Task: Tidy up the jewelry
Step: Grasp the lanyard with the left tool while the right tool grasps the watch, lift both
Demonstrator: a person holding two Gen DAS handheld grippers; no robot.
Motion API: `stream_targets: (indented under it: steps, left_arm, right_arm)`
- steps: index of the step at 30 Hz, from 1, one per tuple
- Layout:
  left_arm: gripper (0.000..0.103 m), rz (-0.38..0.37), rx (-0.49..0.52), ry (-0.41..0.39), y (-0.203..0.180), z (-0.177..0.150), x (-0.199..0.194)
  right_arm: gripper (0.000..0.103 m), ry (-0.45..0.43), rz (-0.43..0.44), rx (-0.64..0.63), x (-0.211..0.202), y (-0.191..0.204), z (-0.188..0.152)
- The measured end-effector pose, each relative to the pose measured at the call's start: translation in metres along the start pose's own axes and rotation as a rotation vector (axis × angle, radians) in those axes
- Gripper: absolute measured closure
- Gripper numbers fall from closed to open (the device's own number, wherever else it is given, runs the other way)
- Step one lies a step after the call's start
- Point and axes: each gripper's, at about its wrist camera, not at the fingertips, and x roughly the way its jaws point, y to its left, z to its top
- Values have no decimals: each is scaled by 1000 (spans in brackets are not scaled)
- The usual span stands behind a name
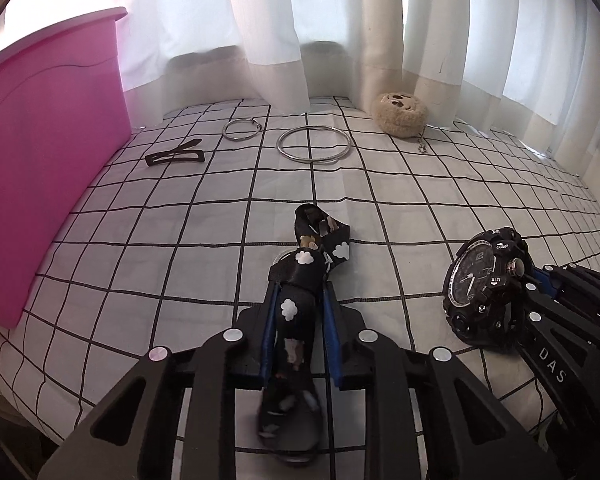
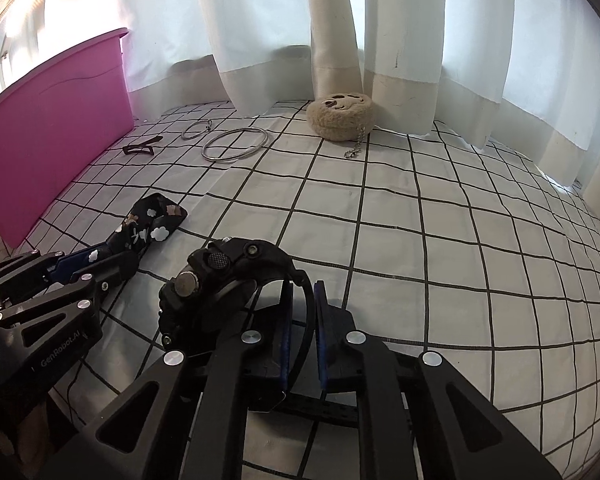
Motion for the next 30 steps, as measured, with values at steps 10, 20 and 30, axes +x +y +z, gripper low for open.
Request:
stream_targets:
  steps: [10, 20, 30]
  left_arm:
    - [88, -27, -52, -66, 21, 2, -23]
    - [88, -61, -95, -198, 47, 19, -72]
    - [88, -43, -90, -347, 92, 50, -149]
  right_arm:
    - [94, -10, 87, 99, -10, -12, -2]
    - [93, -84, 89, 74, -41, 5, 15]
    - [93, -236, 172, -43, -87, 61, 76]
